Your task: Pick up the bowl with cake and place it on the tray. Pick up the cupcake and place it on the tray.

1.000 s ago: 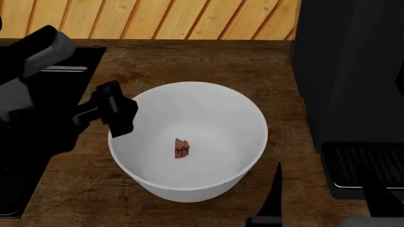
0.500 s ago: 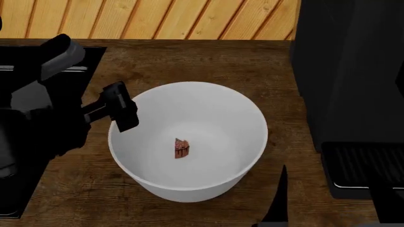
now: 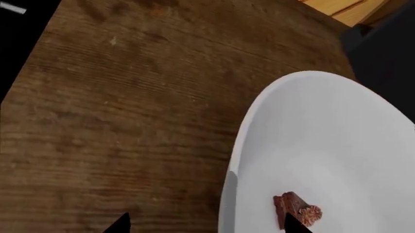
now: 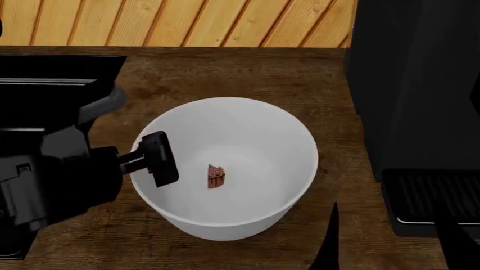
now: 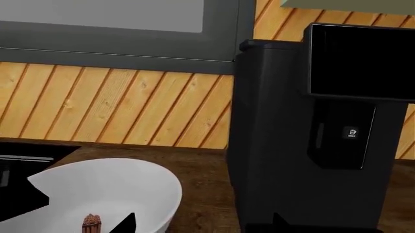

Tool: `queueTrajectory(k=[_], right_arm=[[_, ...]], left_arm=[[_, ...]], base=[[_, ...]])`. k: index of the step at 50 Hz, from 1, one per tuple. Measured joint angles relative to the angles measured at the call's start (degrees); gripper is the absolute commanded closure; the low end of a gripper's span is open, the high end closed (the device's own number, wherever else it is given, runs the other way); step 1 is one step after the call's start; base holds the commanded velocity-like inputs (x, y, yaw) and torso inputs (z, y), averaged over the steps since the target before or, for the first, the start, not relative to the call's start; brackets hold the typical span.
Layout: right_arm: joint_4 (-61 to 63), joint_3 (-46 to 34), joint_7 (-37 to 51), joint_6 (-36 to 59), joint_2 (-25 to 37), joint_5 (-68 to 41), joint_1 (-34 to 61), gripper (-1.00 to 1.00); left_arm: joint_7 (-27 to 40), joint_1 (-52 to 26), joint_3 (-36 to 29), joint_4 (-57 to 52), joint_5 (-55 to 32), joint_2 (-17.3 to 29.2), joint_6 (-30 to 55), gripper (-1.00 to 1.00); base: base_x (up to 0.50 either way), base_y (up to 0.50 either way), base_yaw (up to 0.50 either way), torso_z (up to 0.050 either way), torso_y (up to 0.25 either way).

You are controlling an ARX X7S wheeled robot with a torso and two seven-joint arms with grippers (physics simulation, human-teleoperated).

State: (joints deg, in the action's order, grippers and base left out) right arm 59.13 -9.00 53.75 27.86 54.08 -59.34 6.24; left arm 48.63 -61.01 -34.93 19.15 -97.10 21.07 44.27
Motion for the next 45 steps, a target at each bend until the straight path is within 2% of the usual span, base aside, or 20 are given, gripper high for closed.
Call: queueTrajectory(k=[26, 27, 36, 45], right_arm=[[0.20, -4.53, 2.86, -4.41, 2.75, 0.60, 0.02, -1.00], [0.18, -4.68, 2.93, -4.56, 2.83, 0.63, 0.04, -1.00], [0.01, -5.86, 3.27, -5.78, 3.49, 1.05, 0.09, -1.00], [-0.10, -7.05, 3.68, -6.32, 3.75, 1.23, 0.71, -1.00]], left_arm=[[-2.03, -0.29, -1.62, 1.54, 2.71, -1.16, 0.64, -1.00], [-2.08, -0.29, -1.62, 1.57, 2.75, -1.19, 0.64, 1.00], [-7.22, 0.09, -0.72, 1.42, 4.75, -1.22, 1.02, 1.00], [-9.48, 0.63, -0.22, 0.82, 5.34, -0.73, 1.25, 1.00]], base=[[0.00, 0.00, 0.00, 0.000, 0.000], [0.00, 0.00, 0.00, 0.000, 0.000], [0.00, 0.00, 0.00, 0.000, 0.000], [0.00, 0.00, 0.00, 0.000, 0.000]])
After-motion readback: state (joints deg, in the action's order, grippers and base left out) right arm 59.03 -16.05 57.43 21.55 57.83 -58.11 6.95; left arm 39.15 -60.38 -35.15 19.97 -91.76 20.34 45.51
